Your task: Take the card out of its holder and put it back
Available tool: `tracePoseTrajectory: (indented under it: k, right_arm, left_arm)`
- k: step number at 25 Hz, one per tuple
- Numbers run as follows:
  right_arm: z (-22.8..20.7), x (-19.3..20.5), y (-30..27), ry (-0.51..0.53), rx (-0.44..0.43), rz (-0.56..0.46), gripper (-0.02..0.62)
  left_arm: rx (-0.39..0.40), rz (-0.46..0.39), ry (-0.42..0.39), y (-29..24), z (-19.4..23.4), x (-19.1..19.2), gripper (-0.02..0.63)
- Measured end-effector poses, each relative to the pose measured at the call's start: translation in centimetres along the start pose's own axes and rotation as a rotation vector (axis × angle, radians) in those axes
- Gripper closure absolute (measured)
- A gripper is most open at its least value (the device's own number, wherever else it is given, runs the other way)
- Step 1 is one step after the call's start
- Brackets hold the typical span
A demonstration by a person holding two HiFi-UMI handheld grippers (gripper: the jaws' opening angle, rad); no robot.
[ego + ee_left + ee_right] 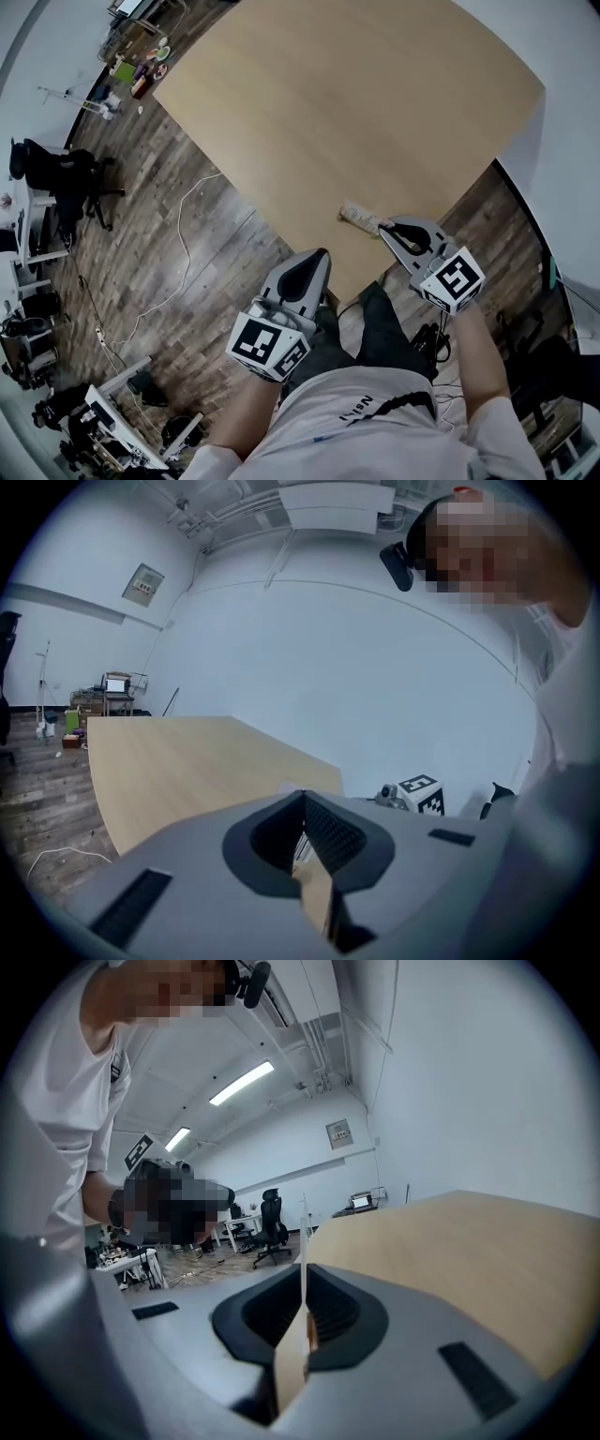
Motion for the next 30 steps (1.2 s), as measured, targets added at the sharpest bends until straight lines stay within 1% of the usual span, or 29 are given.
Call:
tracePoseTrajectory:
  k: [9, 19, 26, 30]
  right_arm:
    - [-1.2, 1.7, -1.1, 0.003, -0.038, 0.032, 0.569]
    - [-1.6, 2.5, -2.2, 0.004, -0.048, 0.063, 0.569]
    - [-1.7, 3.1, -2.4, 0.028, -0.057, 0.083, 0.569]
    - [-1.7, 3.8, -2.7, 0.01, -0.056, 0.092, 0.569]
  left_arm:
    - [-0.024, 0.03, 0.012, -0.4, 0.1, 1.2, 0.594]
    - [-0.035, 0.033, 0.018, -0.3, 0.2, 1.2, 0.594]
    - [-0.043, 0.036, 0.02, 0.1, 0.1, 1.9, 0.594]
    - [-0.044, 0.039, 0.025, 0.1, 0.2, 2.0, 0.594]
Point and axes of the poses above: the fingertips, and each gripper's own axes: y backward along the fingers, z to its left, x out of its underside, the point moved 10 cm from there along y, backward along the fingers, and after that the axes turned 10 degrees about -y, right-handed, at the moved point
